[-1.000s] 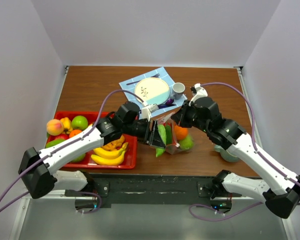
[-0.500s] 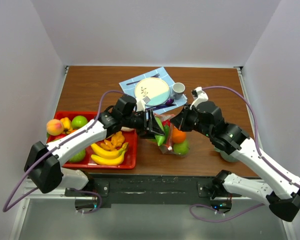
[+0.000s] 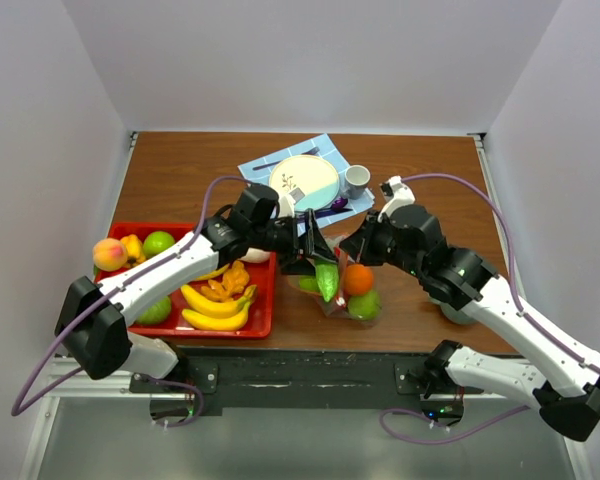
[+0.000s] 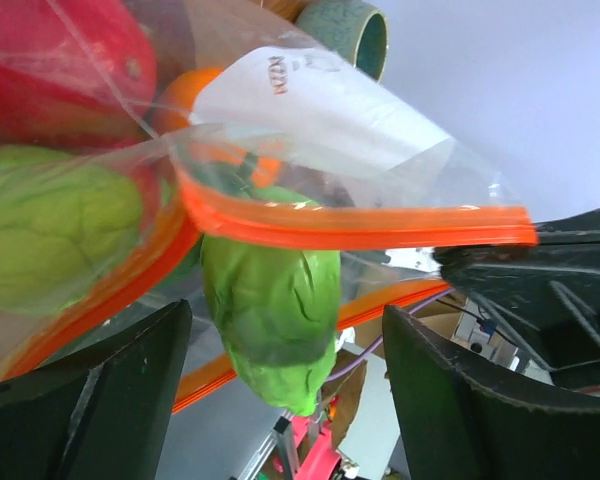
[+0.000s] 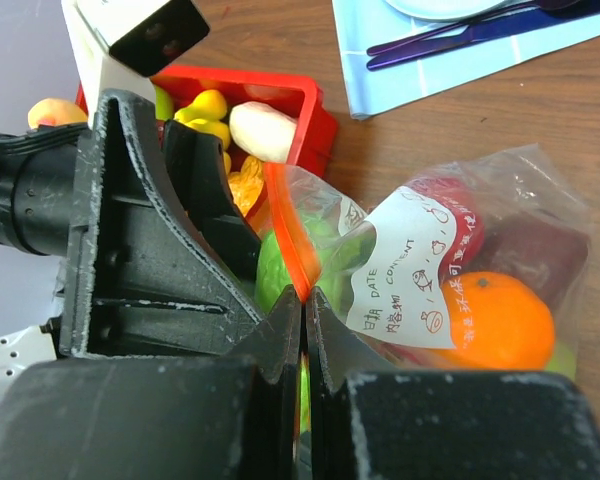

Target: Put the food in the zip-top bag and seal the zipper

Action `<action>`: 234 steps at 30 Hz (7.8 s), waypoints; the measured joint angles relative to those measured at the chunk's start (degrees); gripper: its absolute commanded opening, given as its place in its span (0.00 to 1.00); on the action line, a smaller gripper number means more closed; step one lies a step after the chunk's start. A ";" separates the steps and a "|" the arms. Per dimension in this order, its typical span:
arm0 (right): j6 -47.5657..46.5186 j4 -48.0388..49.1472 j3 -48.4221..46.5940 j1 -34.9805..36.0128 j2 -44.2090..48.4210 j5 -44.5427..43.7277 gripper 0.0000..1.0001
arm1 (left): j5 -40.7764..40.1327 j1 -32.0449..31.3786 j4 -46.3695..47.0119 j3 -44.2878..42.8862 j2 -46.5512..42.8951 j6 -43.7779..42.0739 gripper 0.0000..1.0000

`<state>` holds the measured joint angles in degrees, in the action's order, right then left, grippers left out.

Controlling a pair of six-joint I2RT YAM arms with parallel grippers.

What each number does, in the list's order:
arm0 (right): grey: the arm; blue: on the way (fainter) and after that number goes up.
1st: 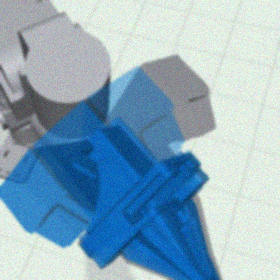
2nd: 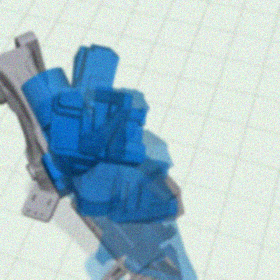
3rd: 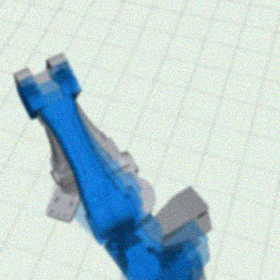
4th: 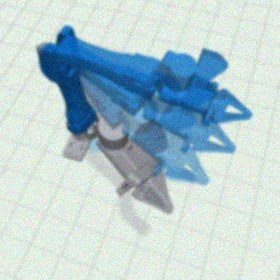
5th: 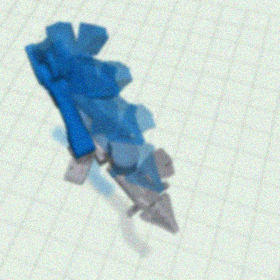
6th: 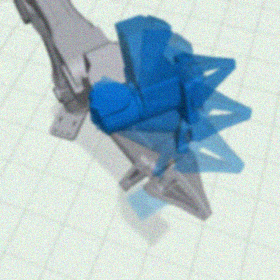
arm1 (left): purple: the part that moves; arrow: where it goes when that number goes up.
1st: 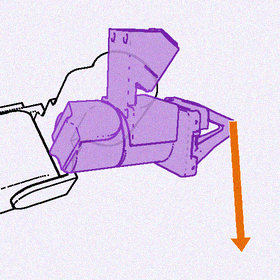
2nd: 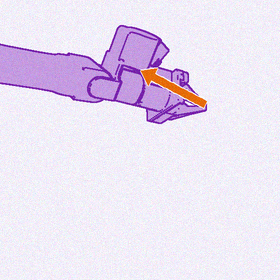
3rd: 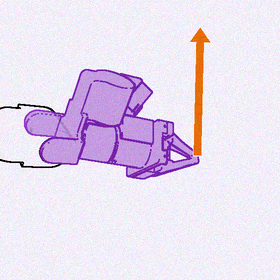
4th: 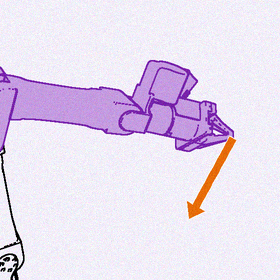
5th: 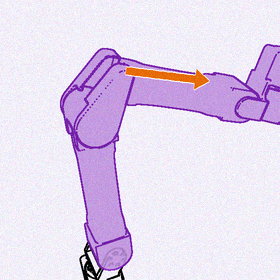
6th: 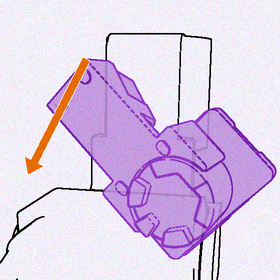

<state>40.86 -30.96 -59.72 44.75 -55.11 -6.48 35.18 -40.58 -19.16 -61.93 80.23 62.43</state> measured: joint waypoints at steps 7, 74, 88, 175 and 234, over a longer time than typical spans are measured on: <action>-0.39 -1.27 -1.42 0.00 -0.02 -0.46 0.00 | -0.28 -0.17 -2.95 -0.17 -0.28 -3.10 0.65; -0.61 -2.12 -5.03 0.00 -4.90 0.39 0.00 | -24.63 -2.23 -19.58 3.63 -14.14 -21.03 0.32; -0.57 -2.12 -5.03 0.00 -4.90 0.13 0.00 | -22.97 -4.24 -16.90 5.60 -16.63 -19.19 0.32; -9.18 -13.99 -23.30 -3.76 -18.53 -4.66 0.00 | -25.64 -10.36 -8.63 -5.79 -6.91 -13.49 0.00; -15.32 -32.28 -23.30 16.70 -22.75 -23.06 0.00 | -28.28 -0.31 4.52 -1.81 -4.61 -7.96 0.56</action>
<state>25.54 -63.24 -83.02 61.45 -77.87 -29.54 6.90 -40.88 -14.63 -63.75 75.61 54.48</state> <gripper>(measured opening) 0.015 0.243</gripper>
